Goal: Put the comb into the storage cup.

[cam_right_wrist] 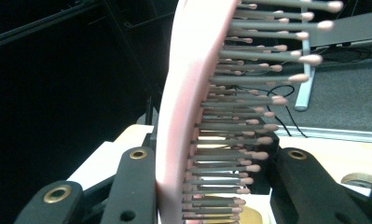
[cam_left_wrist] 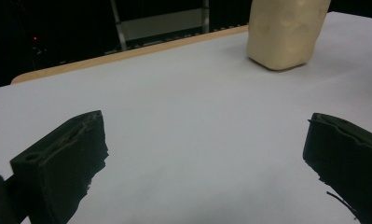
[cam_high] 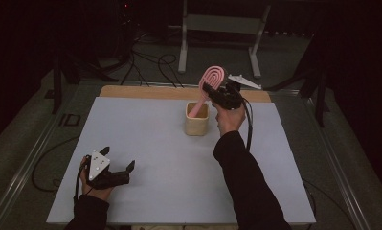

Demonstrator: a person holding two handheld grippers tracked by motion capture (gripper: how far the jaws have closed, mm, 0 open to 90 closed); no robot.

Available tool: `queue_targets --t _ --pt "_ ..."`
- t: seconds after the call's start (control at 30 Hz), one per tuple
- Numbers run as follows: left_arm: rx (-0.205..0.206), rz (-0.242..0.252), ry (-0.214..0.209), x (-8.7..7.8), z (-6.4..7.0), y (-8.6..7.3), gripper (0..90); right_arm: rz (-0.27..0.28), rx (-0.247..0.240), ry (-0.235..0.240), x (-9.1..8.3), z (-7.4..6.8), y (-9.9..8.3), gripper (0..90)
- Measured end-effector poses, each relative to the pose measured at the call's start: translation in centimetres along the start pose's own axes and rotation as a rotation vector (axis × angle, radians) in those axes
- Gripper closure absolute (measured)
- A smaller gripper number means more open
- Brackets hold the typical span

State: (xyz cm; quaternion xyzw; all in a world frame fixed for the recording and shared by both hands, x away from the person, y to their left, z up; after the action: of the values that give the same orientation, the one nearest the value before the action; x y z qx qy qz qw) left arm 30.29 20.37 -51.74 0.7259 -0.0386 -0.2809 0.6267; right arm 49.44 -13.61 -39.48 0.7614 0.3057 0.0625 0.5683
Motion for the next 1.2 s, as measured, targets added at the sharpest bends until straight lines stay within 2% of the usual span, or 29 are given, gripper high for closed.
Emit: queue_targets --t 1.2 --pt "0.002 -0.004 0.001 0.0 0.0 0.0 0.2 -0.047 -0.003 -0.007 0.7 0.3 -1.6 63.6"
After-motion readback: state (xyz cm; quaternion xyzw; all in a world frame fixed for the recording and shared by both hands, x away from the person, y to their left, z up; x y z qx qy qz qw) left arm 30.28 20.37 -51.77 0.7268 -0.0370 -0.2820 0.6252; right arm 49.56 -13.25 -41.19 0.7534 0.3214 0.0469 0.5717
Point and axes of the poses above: each handheld gripper's, and its own axes: x roughly forward along the jaws, y roughly out of its top, z roughly to its right, the point moved 5 cm from there along x, roughly forward along the jaws, and after that the axes turned 1 degree about -y, right-handed, at the moved point
